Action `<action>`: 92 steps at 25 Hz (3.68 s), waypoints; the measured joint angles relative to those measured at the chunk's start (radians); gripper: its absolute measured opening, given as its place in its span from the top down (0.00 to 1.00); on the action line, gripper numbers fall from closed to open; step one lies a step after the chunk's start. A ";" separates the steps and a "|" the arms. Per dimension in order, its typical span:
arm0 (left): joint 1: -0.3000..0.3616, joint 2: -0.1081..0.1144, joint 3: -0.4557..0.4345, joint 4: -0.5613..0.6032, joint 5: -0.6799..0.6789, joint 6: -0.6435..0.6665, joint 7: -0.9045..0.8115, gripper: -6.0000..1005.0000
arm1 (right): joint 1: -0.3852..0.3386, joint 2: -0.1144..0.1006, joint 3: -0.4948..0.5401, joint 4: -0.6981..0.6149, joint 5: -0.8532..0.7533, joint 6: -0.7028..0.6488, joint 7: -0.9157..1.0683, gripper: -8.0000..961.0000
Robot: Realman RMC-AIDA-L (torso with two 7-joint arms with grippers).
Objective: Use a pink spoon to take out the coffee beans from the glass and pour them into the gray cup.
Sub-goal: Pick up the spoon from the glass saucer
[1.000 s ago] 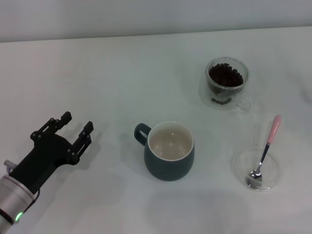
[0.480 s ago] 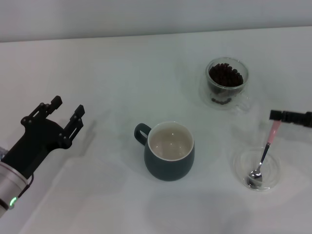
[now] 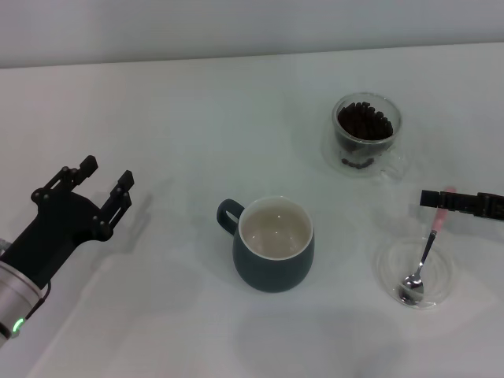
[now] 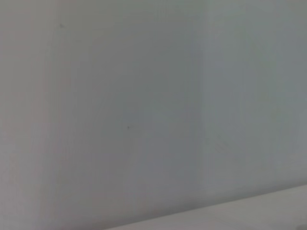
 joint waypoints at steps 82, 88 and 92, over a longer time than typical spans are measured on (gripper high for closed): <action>-0.030 0.001 -0.042 0.062 -0.007 -0.003 0.000 0.42 | 0.024 0.034 0.016 -0.001 0.007 -0.047 0.052 0.83; -0.031 -0.001 -0.056 0.067 -0.002 -0.002 0.000 0.42 | 0.027 0.039 0.016 -0.005 0.009 -0.047 0.052 0.84; -0.028 -0.001 -0.056 0.067 -0.002 -0.004 0.000 0.42 | 0.029 0.039 0.016 -0.005 0.010 -0.051 0.052 0.84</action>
